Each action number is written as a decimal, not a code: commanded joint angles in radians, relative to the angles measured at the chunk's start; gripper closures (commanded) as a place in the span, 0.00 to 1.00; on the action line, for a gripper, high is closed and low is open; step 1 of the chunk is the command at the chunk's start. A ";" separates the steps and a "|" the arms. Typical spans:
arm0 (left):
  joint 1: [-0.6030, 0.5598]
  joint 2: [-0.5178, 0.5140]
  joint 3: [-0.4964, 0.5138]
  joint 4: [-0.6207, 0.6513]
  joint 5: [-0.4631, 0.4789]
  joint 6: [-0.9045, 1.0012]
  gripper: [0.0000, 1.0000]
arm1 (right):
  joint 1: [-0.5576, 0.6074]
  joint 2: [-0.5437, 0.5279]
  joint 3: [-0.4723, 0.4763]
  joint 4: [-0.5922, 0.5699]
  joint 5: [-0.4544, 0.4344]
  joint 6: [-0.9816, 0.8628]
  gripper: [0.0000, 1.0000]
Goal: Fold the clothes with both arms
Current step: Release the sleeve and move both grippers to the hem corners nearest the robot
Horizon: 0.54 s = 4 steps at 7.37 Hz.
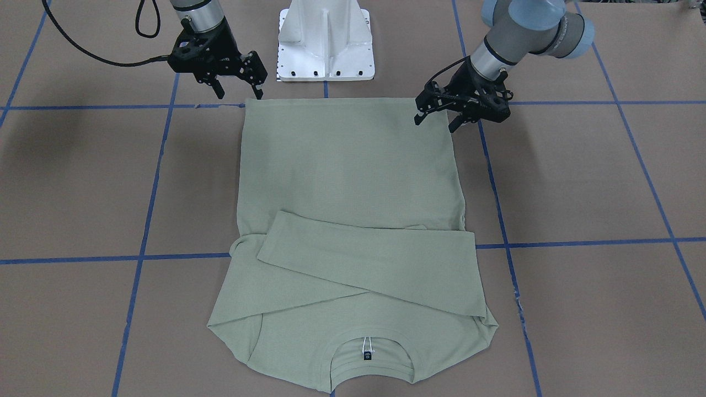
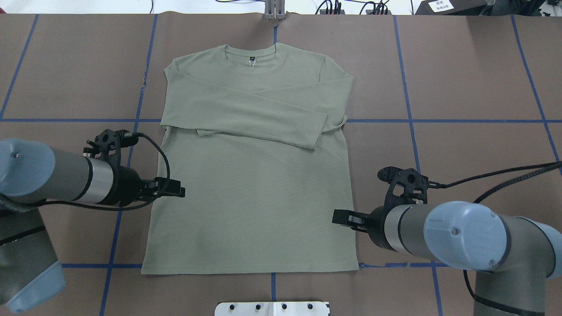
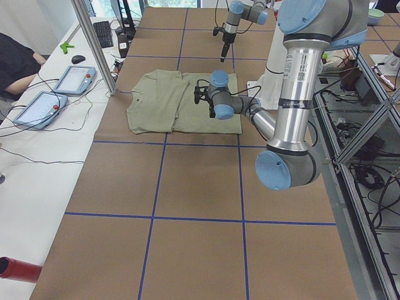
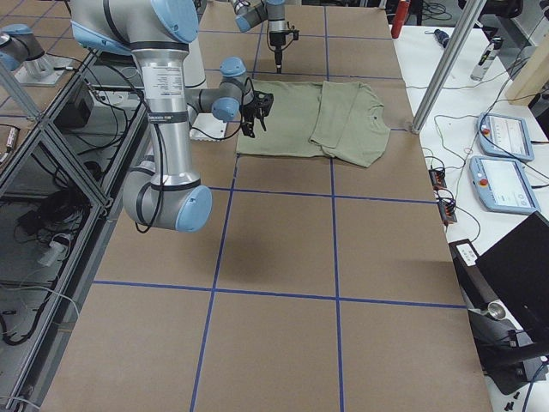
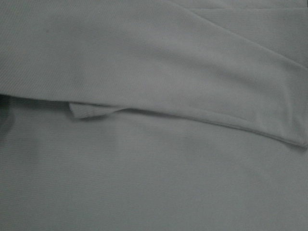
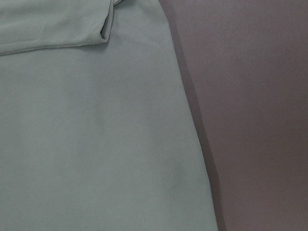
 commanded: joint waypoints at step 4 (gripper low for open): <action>0.248 0.145 -0.032 -0.078 0.232 -0.230 0.21 | -0.082 -0.137 0.001 0.180 -0.089 0.067 0.00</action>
